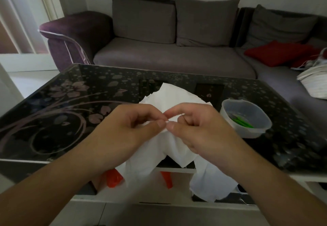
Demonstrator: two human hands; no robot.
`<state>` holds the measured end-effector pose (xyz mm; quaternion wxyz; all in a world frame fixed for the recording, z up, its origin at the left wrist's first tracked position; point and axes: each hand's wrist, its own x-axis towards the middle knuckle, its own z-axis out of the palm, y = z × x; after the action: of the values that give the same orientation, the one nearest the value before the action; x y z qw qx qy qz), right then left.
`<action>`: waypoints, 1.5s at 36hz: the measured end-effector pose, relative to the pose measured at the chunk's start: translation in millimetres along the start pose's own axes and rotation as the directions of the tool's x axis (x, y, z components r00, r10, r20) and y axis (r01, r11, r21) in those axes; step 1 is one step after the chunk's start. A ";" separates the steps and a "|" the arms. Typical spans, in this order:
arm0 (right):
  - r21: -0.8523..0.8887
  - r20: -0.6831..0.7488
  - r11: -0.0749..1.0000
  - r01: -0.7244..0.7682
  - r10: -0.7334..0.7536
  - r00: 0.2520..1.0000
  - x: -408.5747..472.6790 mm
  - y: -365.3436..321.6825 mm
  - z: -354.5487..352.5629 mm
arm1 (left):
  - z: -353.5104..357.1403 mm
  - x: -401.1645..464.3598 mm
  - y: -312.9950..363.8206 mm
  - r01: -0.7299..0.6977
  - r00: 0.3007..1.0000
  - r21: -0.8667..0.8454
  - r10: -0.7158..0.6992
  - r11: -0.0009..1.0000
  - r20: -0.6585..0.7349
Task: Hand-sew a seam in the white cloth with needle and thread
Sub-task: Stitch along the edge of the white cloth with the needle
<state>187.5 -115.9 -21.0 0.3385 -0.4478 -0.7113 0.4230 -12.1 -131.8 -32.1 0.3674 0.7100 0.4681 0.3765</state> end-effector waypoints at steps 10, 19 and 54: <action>0.005 -0.065 1.000 -0.017 0.017 0.998 5.5 11.4 -5.6 | -6.5 0.7 -0.9 0.087 0.996 -0.012 -0.087 0.996 0.010; -0.041 -0.063 0.999 -0.006 0.004 0.998 6.6 6.8 -2.9 | -8.2 0.5 -1.7 0.141 0.989 -0.050 -0.138 0.989 0.061; -0.013 -0.040 0.999 -0.035 0.035 0.999 -7.2 2.3 -3.7 | -1.4 0.6 -5.6 0.077 0.996 -0.058 -0.073 0.995 0.056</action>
<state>194.1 -121.0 -22.3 0.3421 -0.4709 -0.6993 0.4149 -15.3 -129.3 -36.2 0.4149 0.6903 0.4729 0.3574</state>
